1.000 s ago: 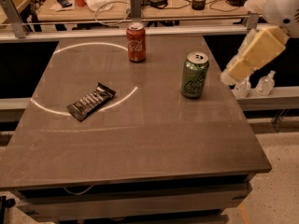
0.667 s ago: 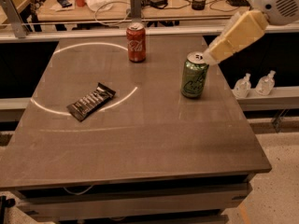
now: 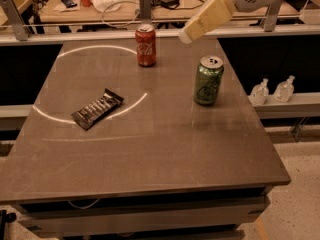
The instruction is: Move coke can near rxbar chocolate
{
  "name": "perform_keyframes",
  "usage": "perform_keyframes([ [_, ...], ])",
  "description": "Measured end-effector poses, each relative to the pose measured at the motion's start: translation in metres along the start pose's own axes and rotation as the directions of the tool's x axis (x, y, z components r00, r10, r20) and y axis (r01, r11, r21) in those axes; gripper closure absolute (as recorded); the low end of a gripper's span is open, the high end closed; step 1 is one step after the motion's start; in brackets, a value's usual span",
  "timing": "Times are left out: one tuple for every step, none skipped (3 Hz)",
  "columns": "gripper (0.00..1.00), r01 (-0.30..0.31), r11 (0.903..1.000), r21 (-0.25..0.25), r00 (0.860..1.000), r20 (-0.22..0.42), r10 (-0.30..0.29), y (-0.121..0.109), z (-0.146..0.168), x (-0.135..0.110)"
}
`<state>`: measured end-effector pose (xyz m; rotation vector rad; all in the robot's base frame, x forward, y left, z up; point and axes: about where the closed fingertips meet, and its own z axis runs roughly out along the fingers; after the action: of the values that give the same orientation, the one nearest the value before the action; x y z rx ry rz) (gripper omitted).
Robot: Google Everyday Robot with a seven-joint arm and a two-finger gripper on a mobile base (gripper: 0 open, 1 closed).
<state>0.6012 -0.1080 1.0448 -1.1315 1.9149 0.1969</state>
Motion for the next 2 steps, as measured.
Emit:
perform_keyframes([
  [0.00, 0.014, 0.9992, -0.037, 1.000, 0.005, -0.014, -0.0061, 0.0653, -0.0379],
  [0.00, 0.021, 0.9990, -0.041, 1.000, 0.004, -0.020, -0.0042, 0.0687, -0.0403],
])
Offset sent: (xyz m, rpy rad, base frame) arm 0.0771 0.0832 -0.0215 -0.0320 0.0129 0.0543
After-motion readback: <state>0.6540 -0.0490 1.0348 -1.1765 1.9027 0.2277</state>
